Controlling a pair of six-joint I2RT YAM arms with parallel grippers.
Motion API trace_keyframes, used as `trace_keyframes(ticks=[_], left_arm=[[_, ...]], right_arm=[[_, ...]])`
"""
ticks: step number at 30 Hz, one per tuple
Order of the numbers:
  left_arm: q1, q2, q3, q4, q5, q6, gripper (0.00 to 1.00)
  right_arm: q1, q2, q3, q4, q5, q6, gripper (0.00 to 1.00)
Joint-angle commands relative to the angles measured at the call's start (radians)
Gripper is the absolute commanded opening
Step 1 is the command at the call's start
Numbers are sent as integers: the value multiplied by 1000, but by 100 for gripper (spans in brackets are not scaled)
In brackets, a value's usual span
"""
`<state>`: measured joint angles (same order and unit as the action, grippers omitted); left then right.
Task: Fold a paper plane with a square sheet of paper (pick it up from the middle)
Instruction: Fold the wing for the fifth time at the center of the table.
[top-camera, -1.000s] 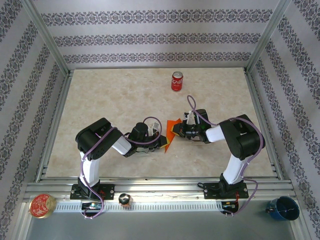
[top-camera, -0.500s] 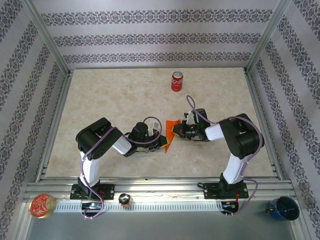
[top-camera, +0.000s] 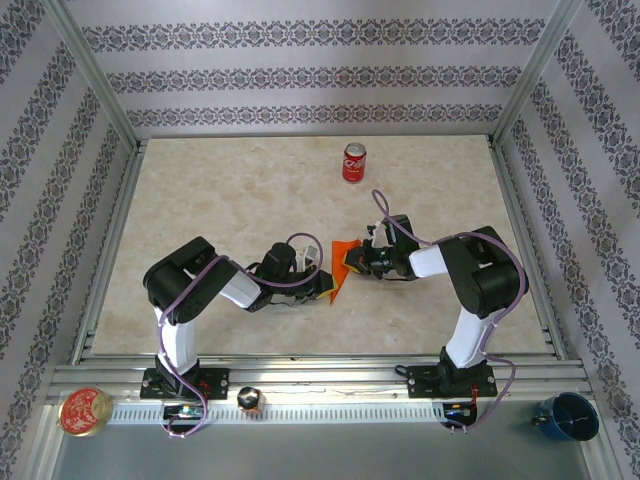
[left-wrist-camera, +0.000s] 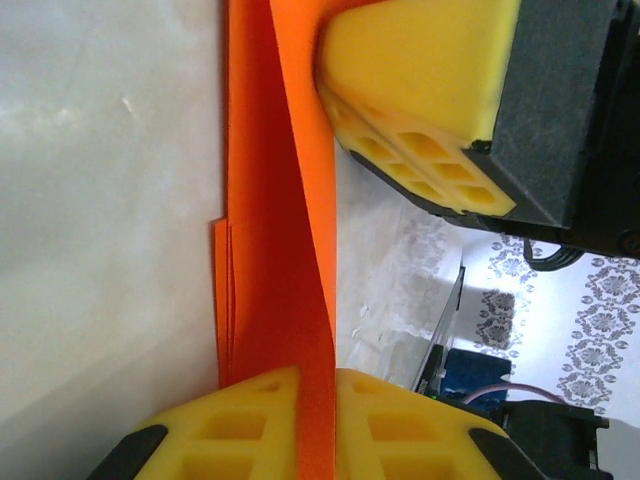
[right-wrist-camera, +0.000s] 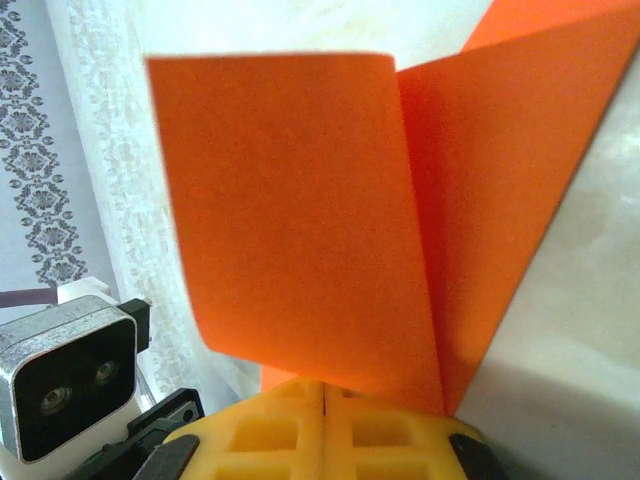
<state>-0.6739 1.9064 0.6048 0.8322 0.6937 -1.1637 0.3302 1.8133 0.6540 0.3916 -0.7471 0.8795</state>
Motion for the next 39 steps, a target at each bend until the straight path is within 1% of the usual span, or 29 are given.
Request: trace_keyframes(ticks=[1,4,7,9,11,14,16,18,22,25,28,30,32,33,37,39], left_arm=[[7,-9,7,-153,53,64,16],[5,-8,17,-162,71,71,12],[4,-3,25,-168,103,80,6],[4,-2,25,-177,105,85,3],[2,-2,23,-177,118,90,3],[2,-11,16,-187,123,95,8],[2,-25,12,-221,112,110,12],[0,-41,12,-265,103,134,14],[-6,-64,22,-338,100,176,13],[-7,-67,30,-353,101,188,6],[-7,-60,42,-353,117,189,2],[-9,-56,46,-352,125,192,1],[-9,-56,46,-353,132,193,1],[-10,-58,45,-355,133,194,5],[-10,-68,43,-373,143,203,9],[-10,-71,45,-379,150,210,8]], right_arm=[[20,41,-4,-65,93,-26,6],[20,39,-5,-66,94,-27,6],[21,39,-5,-68,94,-26,6],[21,38,-7,-69,95,-27,6],[21,38,-10,-71,99,-28,6],[22,39,-14,-74,106,-29,6],[21,41,-14,-74,106,-28,6],[22,41,-16,-74,106,-27,6],[23,39,-16,-76,107,-26,6],[24,38,-16,-76,110,-27,6],[24,40,-16,-77,112,-25,6],[26,41,-16,-77,114,-27,6],[26,43,-16,-79,115,-25,6],[27,42,-16,-80,115,-27,6],[26,41,-16,-83,115,-26,6],[26,41,-16,-84,116,-27,6]])
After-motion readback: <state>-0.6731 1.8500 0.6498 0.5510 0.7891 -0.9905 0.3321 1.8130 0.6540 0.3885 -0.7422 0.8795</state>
